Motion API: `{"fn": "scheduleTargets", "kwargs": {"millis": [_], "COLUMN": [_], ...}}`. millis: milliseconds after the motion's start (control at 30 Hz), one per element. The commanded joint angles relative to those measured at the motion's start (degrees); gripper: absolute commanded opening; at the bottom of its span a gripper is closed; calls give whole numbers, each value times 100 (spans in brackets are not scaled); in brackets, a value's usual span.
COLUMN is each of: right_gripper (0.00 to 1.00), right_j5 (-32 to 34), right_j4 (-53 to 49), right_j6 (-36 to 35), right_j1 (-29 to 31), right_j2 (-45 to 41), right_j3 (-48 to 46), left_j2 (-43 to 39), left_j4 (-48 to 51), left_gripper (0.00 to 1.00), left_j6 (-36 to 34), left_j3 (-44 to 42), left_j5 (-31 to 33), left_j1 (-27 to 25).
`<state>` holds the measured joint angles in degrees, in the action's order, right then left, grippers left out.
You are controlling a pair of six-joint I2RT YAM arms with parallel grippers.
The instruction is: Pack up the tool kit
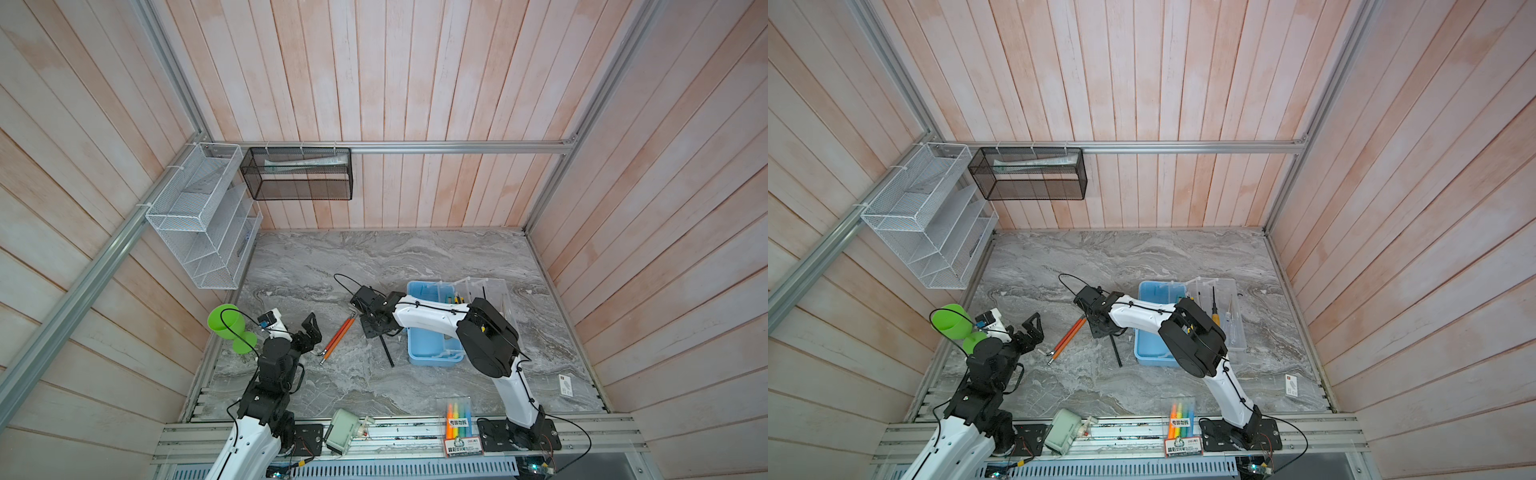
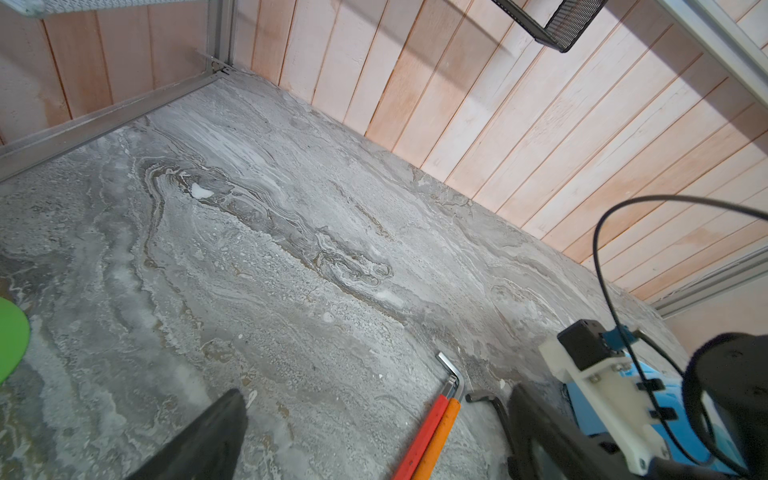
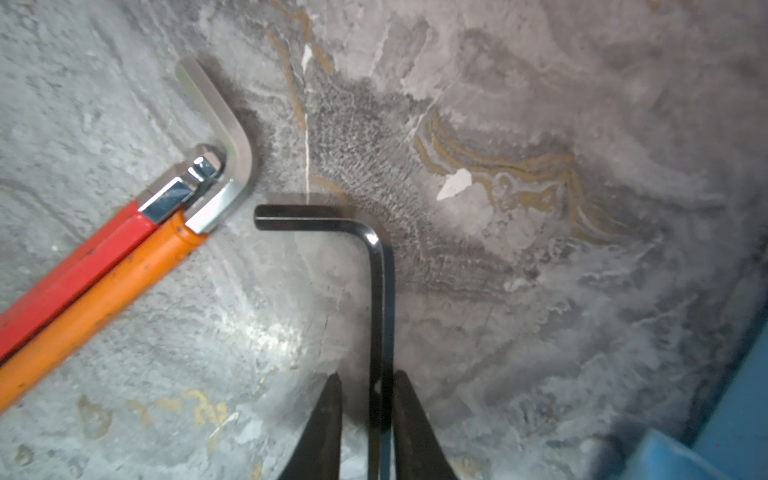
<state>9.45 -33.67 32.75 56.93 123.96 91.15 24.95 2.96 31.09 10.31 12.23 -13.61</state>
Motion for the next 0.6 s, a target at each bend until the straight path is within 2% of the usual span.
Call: {"fn": "scheduleTargets", "kwargs": {"millis": [0,133,233,400,567], "right_gripper": [15,11,0,0,0], "right_j5": [-190,-108,-142,-134,-115], "right_j4": [-474,-451,-434,-373,-121], "right_j6": [80,205,249,258,270], "right_j1": [44,21,-6,-6,-6], "right_j2": [127,146,160,-78,-741], "right_j3": [-256,-351,-396,-414,-677], "left_j2": [4,5,-2,3,-7], "left_j4": [-139,-138,-138,-138,-138], "left_gripper": [100,100,100,100,100], "left_j6": [-77,-77,-75,-85,-81], "left_j3": [-70,-64,-71,-78,-70], "left_j5": [-72,-71,-71,-75,-80], "left_j1": [25,29,25,26,30]}}
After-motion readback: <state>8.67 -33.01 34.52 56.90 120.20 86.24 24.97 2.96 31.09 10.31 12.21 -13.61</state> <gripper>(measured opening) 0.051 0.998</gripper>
